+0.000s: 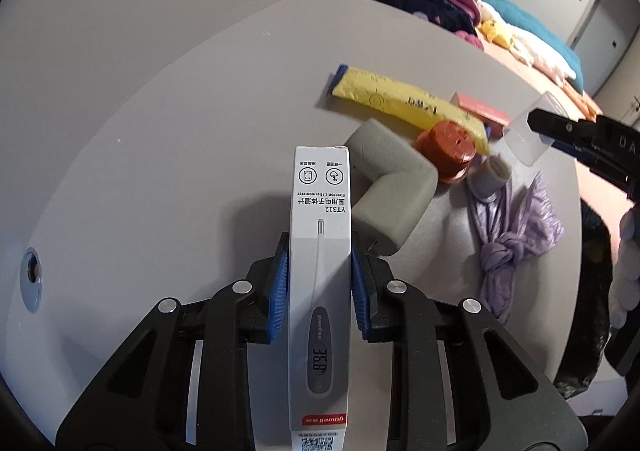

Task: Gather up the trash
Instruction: 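Grasp the thermometer box with the left tool while the right tool grasps the measuring cup, then carry the thermometer box and measuring cup over the black bin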

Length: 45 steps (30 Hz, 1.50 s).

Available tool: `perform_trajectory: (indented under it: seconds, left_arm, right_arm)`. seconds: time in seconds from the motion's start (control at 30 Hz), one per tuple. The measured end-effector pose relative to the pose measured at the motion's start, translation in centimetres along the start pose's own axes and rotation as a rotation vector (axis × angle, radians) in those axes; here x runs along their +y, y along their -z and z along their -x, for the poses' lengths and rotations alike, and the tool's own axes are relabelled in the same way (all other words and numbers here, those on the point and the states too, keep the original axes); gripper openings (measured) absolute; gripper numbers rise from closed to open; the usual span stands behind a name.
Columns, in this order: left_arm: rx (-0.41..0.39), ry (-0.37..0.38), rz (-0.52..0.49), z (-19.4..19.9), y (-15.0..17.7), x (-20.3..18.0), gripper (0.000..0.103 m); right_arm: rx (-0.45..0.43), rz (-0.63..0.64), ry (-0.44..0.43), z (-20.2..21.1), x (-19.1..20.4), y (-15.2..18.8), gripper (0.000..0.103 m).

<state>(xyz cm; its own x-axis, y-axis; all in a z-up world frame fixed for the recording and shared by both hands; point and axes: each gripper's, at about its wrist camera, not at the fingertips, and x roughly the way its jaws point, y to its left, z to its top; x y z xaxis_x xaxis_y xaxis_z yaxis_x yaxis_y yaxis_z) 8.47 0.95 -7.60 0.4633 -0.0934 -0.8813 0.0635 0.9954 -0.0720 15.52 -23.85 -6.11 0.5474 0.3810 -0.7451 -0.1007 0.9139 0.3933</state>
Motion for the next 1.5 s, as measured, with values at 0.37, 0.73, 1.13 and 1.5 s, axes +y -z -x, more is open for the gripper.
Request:
perform_trajectory:
  seconds: [0.37, 0.73, 1.13, 1.5]
  left_arm:
    - [-0.064, 0.028, 0.014, 3.0, -0.6, -1.5, 0.027]
    - [-0.089, 0.086, -0.031, 4.6, -1.3, -6.1, 0.027]
    - [-0.096, 0.185, -0.143, 4.7, -2.7, -13.7, 0.027]
    - [-0.090, 0.255, -0.243, 4.5, -3.1, -19.8, 0.027]
  right_arm:
    - [-0.020, 0.013, -0.046, 3.1, -0.3, 0.2, 0.043]
    - [-0.063, 0.017, -0.061, 7.3, -2.0, 0.9, 0.043]
    - [-0.111, -0.030, -0.028, 12.1, -6.6, 2.1, 0.043]
    - [-0.167, -0.096, 0.019, 15.8, -10.9, 3.1, 0.043]
